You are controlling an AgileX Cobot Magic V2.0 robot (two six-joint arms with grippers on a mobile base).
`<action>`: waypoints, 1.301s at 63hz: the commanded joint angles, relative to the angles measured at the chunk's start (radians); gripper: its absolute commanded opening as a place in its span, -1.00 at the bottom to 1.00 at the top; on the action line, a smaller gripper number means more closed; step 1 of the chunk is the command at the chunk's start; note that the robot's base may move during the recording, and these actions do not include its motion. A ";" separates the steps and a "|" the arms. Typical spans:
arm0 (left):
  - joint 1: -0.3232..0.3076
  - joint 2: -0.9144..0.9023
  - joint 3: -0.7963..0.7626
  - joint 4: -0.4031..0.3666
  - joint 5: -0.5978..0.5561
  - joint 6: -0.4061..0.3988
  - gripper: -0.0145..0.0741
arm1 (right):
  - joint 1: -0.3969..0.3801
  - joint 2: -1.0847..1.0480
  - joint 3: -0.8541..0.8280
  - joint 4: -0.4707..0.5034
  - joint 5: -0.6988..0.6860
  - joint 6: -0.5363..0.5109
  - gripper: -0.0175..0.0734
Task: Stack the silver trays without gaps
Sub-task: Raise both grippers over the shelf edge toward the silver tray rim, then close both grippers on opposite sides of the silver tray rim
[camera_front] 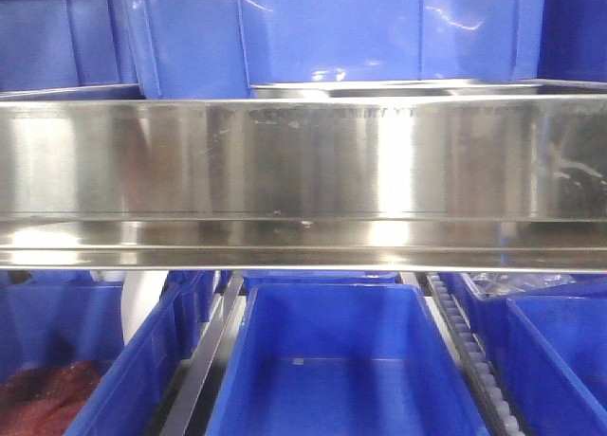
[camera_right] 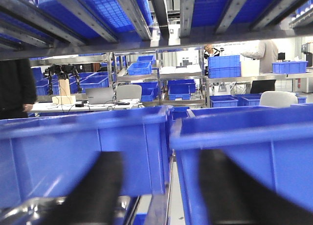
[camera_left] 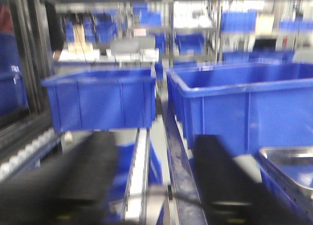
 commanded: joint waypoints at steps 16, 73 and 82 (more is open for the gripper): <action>-0.162 0.432 -0.327 -0.221 0.127 0.196 0.56 | 0.006 0.389 -0.307 0.022 0.153 0.000 0.75; -0.519 1.601 -1.393 0.108 0.779 -0.468 0.56 | 0.241 1.345 -1.159 -0.160 0.926 0.256 0.75; -0.484 1.630 -1.393 0.031 0.761 -0.469 0.56 | 0.241 1.413 -1.159 -0.160 0.923 0.255 0.75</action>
